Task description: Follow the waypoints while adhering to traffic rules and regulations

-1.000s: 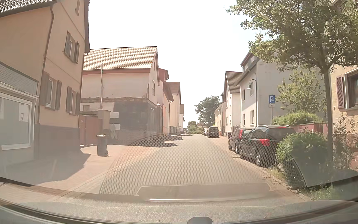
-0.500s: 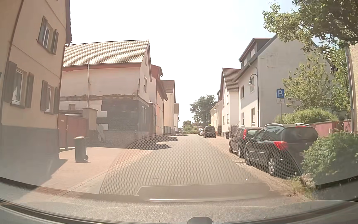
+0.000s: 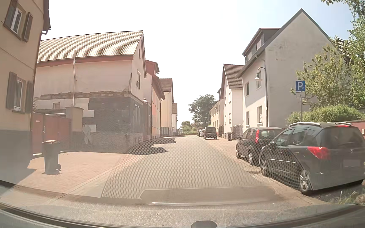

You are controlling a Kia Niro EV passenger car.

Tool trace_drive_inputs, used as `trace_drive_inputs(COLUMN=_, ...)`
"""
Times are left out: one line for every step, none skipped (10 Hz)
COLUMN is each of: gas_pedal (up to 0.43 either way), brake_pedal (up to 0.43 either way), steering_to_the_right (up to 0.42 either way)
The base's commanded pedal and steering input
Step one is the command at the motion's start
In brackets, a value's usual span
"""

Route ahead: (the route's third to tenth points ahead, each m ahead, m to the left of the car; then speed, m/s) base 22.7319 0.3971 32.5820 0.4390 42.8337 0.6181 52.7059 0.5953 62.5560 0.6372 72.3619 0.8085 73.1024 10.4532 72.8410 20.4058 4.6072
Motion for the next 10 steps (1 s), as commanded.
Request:
trace_drive_inputs(gas_pedal=0.098, brake_pedal=0.000, steering_to_the_right=0.017)
trace_drive_inputs(gas_pedal=0.098, brake_pedal=0.000, steering_to_the_right=0.016)
trace_drive_inputs(gas_pedal=0.067, brake_pedal=0.000, steering_to_the_right=0.016)
trace_drive_inputs(gas_pedal=0.000, brake_pedal=0.000, steering_to_the_right=0.016)
trace_drive_inputs(gas_pedal=0.000, brake_pedal=0.000, steering_to_the_right=0.015)
trace_drive_inputs(gas_pedal=0.000, brake_pedal=0.000, steering_to_the_right=0.015)
trace_drive_inputs(gas_pedal=0.000, brake_pedal=0.000, steering_to_the_right=0.014)
trace_drive_inputs(gas_pedal=0.000, brake_pedal=0.000, steering_to_the_right=0.014)
trace_drive_inputs(gas_pedal=0.000, brake_pedal=0.000, steering_to_the_right=0.014)
trace_drive_inputs(gas_pedal=0.000, brake_pedal=0.018, steering_to_the_right=0.013)
